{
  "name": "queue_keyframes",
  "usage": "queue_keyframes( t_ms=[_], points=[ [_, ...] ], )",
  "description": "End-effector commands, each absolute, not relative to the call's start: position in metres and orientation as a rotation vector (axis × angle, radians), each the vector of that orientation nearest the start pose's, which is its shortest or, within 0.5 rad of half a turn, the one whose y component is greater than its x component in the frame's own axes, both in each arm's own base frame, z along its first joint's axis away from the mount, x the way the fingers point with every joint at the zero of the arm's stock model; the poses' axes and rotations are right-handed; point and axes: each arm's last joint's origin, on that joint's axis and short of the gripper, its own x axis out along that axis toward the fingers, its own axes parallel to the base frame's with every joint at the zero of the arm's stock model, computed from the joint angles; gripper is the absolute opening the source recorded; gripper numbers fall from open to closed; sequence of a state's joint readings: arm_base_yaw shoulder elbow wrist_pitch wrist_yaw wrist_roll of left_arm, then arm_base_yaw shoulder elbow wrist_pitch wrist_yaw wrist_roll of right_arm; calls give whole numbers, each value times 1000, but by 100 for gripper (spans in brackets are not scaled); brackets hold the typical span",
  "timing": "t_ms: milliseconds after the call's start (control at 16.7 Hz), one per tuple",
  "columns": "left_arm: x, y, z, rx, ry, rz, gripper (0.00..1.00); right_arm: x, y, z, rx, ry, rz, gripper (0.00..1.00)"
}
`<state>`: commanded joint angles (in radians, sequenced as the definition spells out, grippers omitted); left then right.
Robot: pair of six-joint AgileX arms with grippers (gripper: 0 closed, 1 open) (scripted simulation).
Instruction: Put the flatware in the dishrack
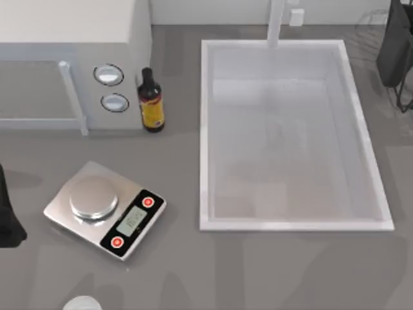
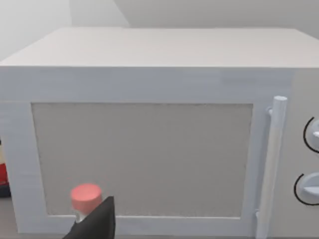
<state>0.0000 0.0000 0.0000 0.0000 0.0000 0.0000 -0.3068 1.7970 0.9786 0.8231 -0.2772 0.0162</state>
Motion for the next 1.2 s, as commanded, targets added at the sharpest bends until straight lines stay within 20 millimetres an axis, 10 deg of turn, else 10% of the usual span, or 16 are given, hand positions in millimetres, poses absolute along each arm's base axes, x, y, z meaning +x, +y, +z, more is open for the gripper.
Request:
queue_keyframes(
  t_ms=[120,900,1200],
  points=[
    [106,-1,160,0,0,0,100,379,-108,219,0,0,-10,0],
    [106,-1,160,0,0,0,100,379,-108,219,0,0,-10,98],
    [106,-1,160,0,0,0,100,379,-108,219,0,0,-10,100]
  ],
)
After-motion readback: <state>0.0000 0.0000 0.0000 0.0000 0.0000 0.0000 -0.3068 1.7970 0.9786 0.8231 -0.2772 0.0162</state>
